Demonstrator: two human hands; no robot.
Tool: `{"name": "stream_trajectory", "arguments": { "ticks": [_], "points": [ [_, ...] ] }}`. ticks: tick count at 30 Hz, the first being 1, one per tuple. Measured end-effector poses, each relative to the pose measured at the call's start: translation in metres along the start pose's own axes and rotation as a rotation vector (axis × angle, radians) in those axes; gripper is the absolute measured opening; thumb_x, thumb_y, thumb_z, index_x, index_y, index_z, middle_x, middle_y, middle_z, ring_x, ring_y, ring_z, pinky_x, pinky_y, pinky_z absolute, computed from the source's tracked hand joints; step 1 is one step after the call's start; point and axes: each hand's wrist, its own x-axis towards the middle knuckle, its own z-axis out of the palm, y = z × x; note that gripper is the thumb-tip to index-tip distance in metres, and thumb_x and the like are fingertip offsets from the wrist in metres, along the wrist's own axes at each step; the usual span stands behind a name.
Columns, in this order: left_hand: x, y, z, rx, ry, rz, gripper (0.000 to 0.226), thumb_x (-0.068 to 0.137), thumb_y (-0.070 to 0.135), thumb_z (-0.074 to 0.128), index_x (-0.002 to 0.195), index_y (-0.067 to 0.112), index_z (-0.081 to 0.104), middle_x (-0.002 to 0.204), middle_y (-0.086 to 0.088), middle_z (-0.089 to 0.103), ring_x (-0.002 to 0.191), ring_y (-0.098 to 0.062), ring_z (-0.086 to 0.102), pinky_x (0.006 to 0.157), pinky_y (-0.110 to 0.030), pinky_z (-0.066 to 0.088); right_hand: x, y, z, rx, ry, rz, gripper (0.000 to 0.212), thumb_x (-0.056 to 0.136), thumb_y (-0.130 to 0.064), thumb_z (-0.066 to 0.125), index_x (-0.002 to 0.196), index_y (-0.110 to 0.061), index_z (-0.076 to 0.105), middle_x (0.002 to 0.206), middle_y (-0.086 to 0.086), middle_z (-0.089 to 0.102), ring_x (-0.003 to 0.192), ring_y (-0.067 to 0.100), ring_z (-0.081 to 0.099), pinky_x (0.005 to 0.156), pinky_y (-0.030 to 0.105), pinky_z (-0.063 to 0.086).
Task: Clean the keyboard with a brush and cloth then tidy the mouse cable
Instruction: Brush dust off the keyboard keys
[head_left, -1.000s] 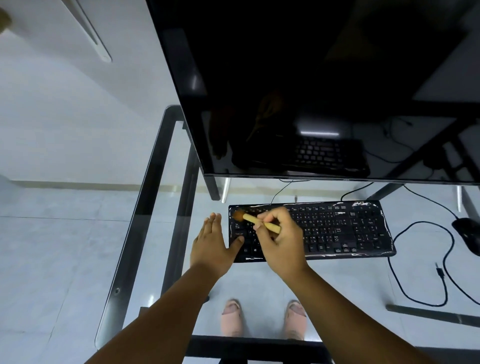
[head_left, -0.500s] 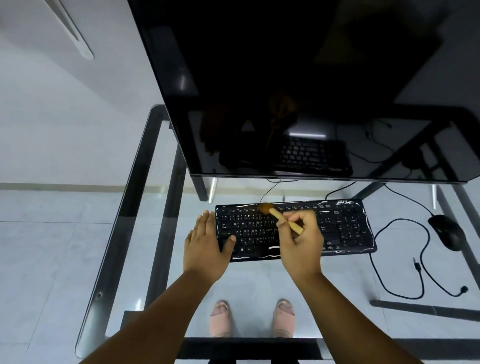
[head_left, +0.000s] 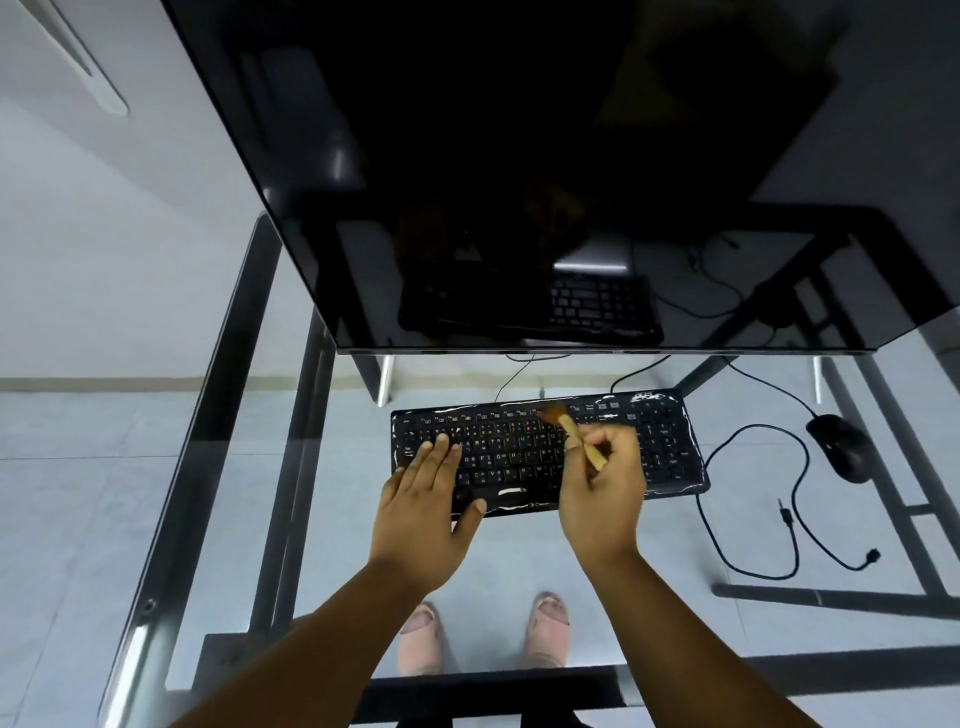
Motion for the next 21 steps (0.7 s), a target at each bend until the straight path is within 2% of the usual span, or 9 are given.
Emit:
{"name": "stream_trajectory", "arguments": {
  "ticks": [3, 4, 8, 11, 14, 16, 18, 21],
  "points": [
    [0.001, 0.004, -0.001, 0.035, -0.014, -0.011, 0.079, 0.086, 0.065, 0.014, 0.152, 0.023, 0.019, 0.161, 0.006, 0.009, 0.148, -0.012, 0.004, 0.116, -0.032, 0.006, 0.003, 0.003, -0.005, -0.007, -0.115, -0.018, 0.022, 0.092, -0.006, 0.060, 0.089, -0.024, 0.048, 0.096, -0.004, 0.067, 0.092, 0.010, 0.069, 0.068, 0.025, 0.052],
    [0.001, 0.004, -0.002, 0.049, -0.013, -0.017, 0.079, 0.085, 0.065, 0.013, 0.152, 0.023, 0.020, 0.161, 0.005, 0.011, 0.148, -0.013, 0.006, 0.117, -0.034, 0.007, 0.004, 0.003, -0.006, -0.026, -0.121, -0.020, 0.021, 0.092, -0.006, 0.060, 0.089, -0.023, 0.048, 0.095, -0.003, 0.066, 0.094, 0.009, 0.069, 0.067, 0.025, 0.052],
    [0.001, 0.012, -0.001, 0.069, 0.000, -0.062, 0.078, 0.086, 0.064, 0.016, 0.151, 0.021, 0.023, 0.160, 0.003, 0.018, 0.147, -0.015, 0.015, 0.117, -0.038, 0.014, 0.014, 0.008, -0.019, -0.048, 0.035, 0.021, 0.030, 0.092, -0.005, 0.058, 0.086, -0.032, 0.044, 0.095, 0.001, 0.063, 0.089, 0.010, 0.066, 0.069, 0.024, 0.051],
    [0.005, 0.023, -0.001, 0.058, 0.015, -0.077, 0.078, 0.087, 0.063, 0.019, 0.151, 0.020, 0.024, 0.159, 0.002, 0.023, 0.145, -0.017, 0.023, 0.116, -0.039, 0.018, 0.021, 0.008, -0.025, -0.036, -0.063, 0.011, 0.029, 0.092, -0.004, 0.060, 0.086, -0.029, 0.047, 0.094, -0.001, 0.066, 0.084, 0.006, 0.066, 0.064, 0.022, 0.050],
    [0.011, 0.033, 0.000, 0.043, -0.009, -0.045, 0.079, 0.086, 0.064, 0.016, 0.152, 0.022, 0.020, 0.160, 0.005, 0.017, 0.147, -0.014, 0.016, 0.117, -0.039, 0.015, 0.027, 0.012, -0.031, -0.072, -0.058, 0.017, 0.020, 0.092, -0.005, 0.058, 0.089, -0.021, 0.049, 0.091, 0.001, 0.065, 0.078, 0.004, 0.063, 0.060, 0.022, 0.047],
    [0.016, 0.042, 0.002, 0.030, -0.023, -0.030, 0.080, 0.084, 0.065, 0.014, 0.153, 0.023, 0.017, 0.161, 0.007, 0.012, 0.148, -0.012, 0.010, 0.117, -0.036, 0.011, 0.034, 0.015, -0.039, -0.059, -0.002, 0.026, 0.021, 0.092, -0.005, 0.058, 0.089, -0.023, 0.049, 0.091, 0.001, 0.066, 0.081, 0.009, 0.065, 0.063, 0.023, 0.047],
    [0.020, 0.050, 0.004, 0.019, -0.031, -0.011, 0.081, 0.083, 0.065, 0.013, 0.153, 0.024, 0.015, 0.161, 0.008, 0.009, 0.148, -0.010, 0.007, 0.117, -0.034, 0.008, 0.039, 0.015, -0.045, -0.025, -0.041, 0.013, 0.025, 0.092, -0.004, 0.059, 0.088, -0.026, 0.048, 0.092, -0.001, 0.067, 0.085, 0.009, 0.067, 0.065, 0.022, 0.050],
    [0.025, 0.059, 0.006, -0.014, -0.053, 0.010, 0.084, 0.081, 0.066, 0.012, 0.153, 0.024, 0.015, 0.161, 0.008, 0.008, 0.148, -0.010, 0.005, 0.117, -0.032, 0.006, 0.043, 0.017, -0.054, -0.033, -0.059, 0.008, 0.021, 0.091, 0.000, 0.058, 0.088, -0.019, 0.049, 0.092, -0.002, 0.065, 0.089, 0.004, 0.066, 0.069, 0.013, 0.048]
  ]
}}
